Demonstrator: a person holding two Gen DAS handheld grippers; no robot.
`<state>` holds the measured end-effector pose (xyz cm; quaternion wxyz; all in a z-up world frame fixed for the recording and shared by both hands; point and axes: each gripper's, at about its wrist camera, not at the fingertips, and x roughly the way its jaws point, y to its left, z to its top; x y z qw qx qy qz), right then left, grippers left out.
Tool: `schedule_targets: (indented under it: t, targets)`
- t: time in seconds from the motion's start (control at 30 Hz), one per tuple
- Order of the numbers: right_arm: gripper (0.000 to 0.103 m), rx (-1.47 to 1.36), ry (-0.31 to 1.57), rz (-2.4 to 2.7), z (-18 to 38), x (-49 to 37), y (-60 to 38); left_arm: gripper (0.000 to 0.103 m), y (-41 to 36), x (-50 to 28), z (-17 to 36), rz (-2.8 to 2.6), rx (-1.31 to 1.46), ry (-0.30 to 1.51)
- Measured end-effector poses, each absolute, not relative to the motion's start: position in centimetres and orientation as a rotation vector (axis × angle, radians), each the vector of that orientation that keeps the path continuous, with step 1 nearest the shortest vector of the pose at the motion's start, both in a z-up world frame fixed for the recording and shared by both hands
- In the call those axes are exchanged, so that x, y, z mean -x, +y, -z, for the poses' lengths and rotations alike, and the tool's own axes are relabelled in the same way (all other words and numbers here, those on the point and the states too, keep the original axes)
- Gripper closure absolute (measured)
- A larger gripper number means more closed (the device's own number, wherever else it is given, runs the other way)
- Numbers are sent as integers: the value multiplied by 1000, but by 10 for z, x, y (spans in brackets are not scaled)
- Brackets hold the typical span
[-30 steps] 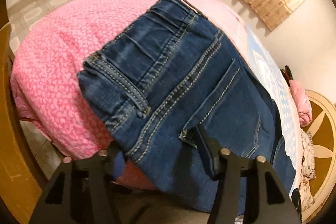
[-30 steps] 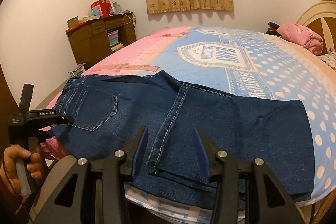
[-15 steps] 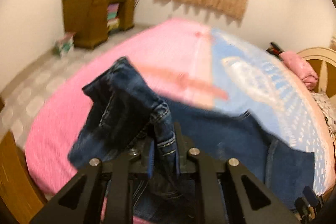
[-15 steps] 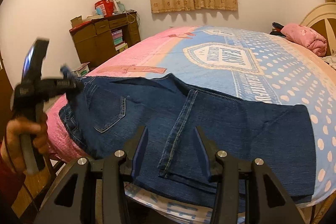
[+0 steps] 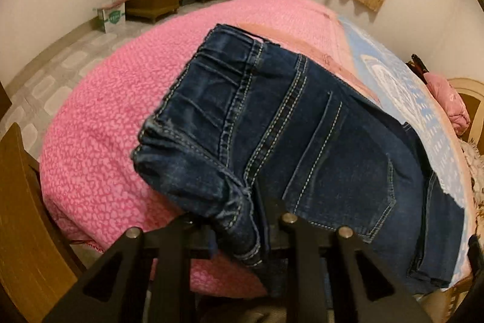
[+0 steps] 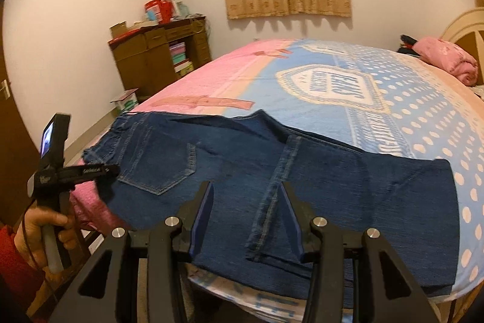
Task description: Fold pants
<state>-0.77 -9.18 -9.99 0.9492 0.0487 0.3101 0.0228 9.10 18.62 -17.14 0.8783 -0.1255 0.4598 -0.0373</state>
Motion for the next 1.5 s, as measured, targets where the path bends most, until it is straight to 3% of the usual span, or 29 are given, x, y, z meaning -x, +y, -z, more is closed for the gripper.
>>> schedule_targets:
  t: [0.07,0.17,0.27,0.63,0.73,0.8,0.83,0.87,0.97,1.1,1.33,1.4,1.5]
  targets:
    - [57,-95,627,-68,98,8,-88,73,199,-88,163,76,323,944]
    - [57,-85,618,-82,96,10,-85,49,220,-72,143,-59,281,841]
    - [57,-107,629,-82,101,8,-86,37,238,-63,133,-91,287,784]
    - [57,-112,662,-118,111,3,-77,36,223,-78,191,25,575,929]
    - [57,-133,666,-97,112,3,-85,28,223,-78,187,29,645,890]
    - [57,-140,666,-79,113,3,-89,30,226,-82,187,32,682,881]
    - [57,-150,670,-72,114,3,-91,35,227,-82,186,26,698,879]
    - [57,-164,675,-65,115,2,-94,48,228,-86,185,20,699,879]
    - [57,-194,678,-48,117,3,-100,68,228,-86,179,72,666,863]
    - [57,-227,677,-32,117,5,-109,69,225,-89,173,94,626,860]
    - [57,-289,662,20,115,17,-131,62,232,-109,182,55,724,913]
    - [57,-307,651,37,112,23,-138,72,227,-106,176,75,724,894]
    - [57,-340,634,75,110,32,-153,76,214,-104,152,107,680,845]
